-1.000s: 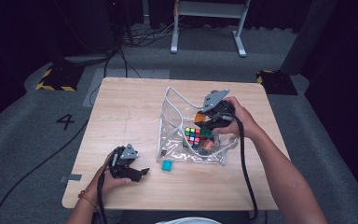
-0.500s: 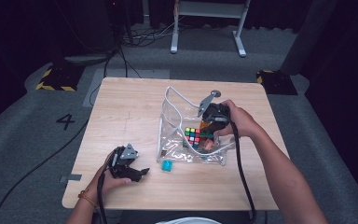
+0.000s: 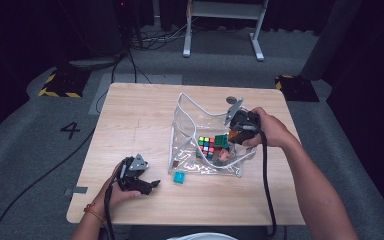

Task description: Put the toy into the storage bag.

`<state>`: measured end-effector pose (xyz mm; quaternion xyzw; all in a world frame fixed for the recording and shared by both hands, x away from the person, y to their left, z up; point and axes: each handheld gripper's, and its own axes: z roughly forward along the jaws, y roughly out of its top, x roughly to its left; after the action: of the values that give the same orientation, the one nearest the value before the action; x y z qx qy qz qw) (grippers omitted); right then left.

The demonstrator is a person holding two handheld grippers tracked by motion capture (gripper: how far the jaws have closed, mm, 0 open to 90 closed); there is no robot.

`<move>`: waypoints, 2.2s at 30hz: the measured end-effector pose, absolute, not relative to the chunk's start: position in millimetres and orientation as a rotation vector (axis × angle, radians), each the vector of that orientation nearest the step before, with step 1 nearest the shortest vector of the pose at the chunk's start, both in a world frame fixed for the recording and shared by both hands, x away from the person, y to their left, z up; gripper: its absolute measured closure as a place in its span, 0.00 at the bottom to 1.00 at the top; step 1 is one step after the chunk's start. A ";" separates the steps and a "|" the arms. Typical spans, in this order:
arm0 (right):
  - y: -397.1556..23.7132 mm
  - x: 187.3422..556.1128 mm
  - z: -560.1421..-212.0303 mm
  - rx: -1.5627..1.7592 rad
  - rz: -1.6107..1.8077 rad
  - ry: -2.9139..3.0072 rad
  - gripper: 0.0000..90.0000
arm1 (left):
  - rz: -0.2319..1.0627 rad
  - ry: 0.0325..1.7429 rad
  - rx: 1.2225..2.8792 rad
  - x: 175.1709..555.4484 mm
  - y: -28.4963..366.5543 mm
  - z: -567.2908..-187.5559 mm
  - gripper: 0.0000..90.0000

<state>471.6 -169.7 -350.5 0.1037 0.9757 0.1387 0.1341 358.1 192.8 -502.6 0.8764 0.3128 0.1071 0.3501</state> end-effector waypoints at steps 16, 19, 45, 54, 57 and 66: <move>-197.4 459.9 -344.6 0.409 0.714 2.723 0.51 | 0.278 0.810 2.270 358.0 192.8 -502.6 0.16; -205.5 452.3 -337.5 0.421 0.825 2.651 0.43 | 0.277 0.811 2.270 358.0 192.8 -502.6 0.16; -275.9 363.6 -341.8 0.600 1.312 2.238 0.30 | 0.278 0.810 2.270 358.0 192.8 -502.6 0.16; -295.9 348.4 -358.7 0.642 1.330 2.194 0.29 | 0.278 0.810 2.270 358.0 192.8 -502.6 0.16; -296.4 347.9 -368.8 0.654 1.323 2.217 0.29 | 0.279 0.810 2.269 357.9 192.7 -502.6 0.16; -283.3 346.7 -413.1 0.655 1.281 2.328 0.31 | 0.280 0.810 2.270 357.9 192.7 -502.6 0.16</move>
<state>346.7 -283.3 -413.1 0.2344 0.8334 0.4584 0.2009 357.9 192.7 -502.6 0.8763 0.3128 0.1082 0.3502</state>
